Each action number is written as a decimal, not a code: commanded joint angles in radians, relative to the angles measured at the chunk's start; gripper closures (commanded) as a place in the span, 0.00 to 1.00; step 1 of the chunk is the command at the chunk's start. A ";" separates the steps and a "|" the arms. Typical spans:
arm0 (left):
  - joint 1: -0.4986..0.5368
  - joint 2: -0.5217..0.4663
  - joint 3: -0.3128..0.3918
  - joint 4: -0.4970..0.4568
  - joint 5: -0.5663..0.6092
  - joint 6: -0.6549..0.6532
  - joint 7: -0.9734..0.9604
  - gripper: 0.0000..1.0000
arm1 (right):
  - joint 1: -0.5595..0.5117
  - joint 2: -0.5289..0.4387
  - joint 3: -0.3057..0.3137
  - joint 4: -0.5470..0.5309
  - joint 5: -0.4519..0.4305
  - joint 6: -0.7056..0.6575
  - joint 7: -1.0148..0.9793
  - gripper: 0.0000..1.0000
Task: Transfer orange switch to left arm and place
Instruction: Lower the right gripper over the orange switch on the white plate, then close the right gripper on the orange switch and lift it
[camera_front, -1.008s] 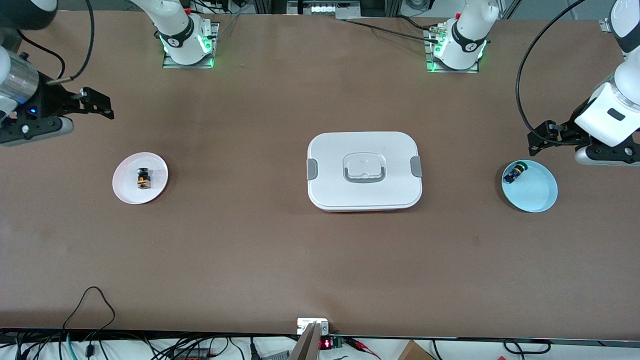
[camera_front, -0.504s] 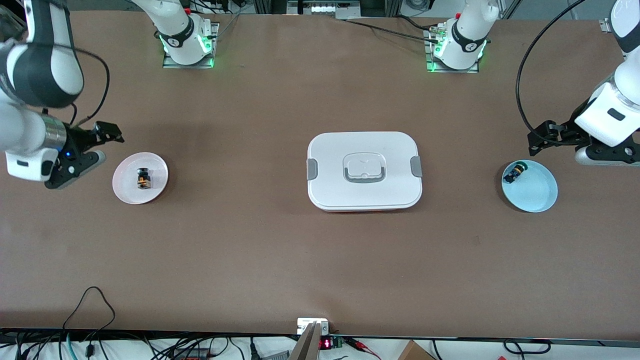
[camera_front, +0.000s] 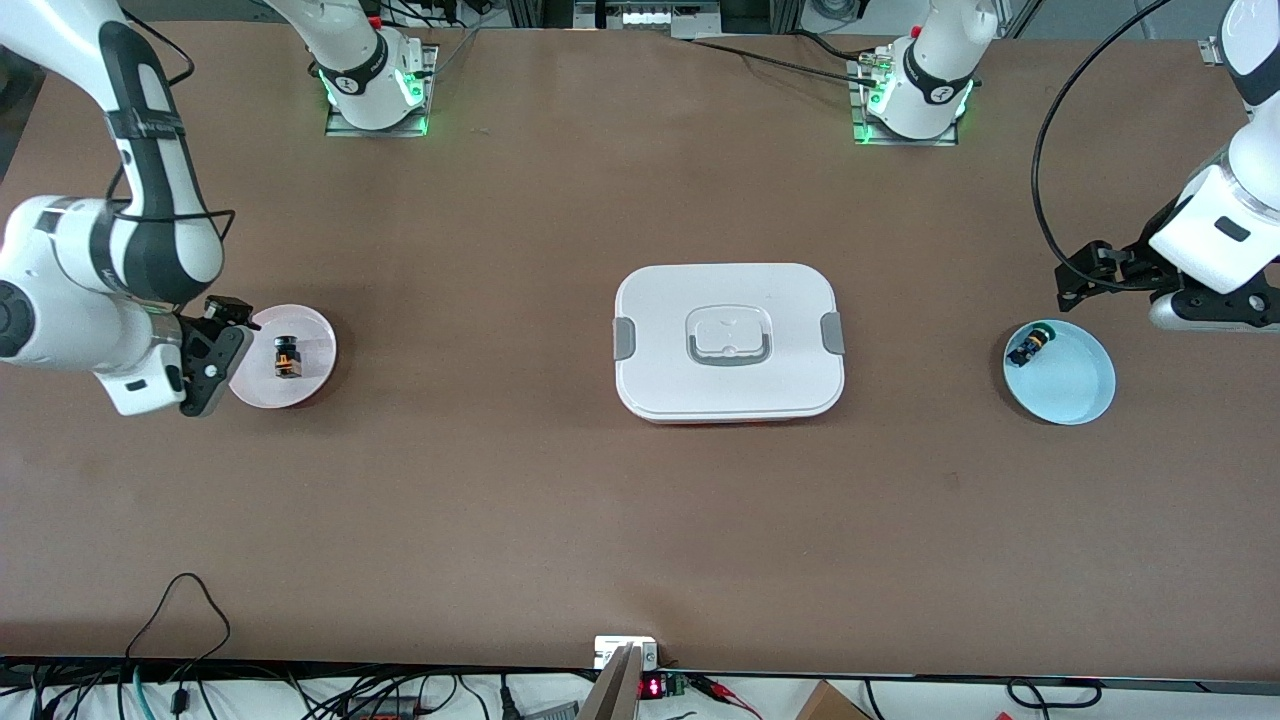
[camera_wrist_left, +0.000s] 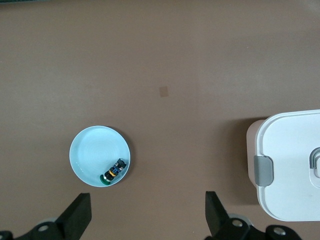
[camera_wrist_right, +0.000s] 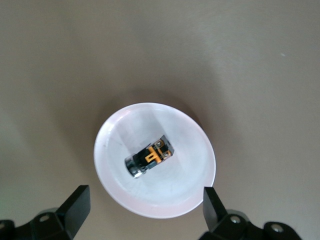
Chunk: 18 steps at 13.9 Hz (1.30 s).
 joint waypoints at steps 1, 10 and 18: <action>-0.001 0.010 0.001 0.023 0.012 -0.018 0.017 0.00 | -0.003 0.005 0.007 -0.077 -0.020 0.128 -0.150 0.00; -0.001 0.010 0.001 0.025 0.012 -0.018 0.017 0.00 | -0.037 0.004 0.011 -0.266 -0.011 0.371 -0.344 0.00; -0.004 0.011 0.001 0.028 0.010 -0.018 0.017 0.00 | -0.039 0.007 0.014 -0.300 -0.005 0.425 -0.402 0.00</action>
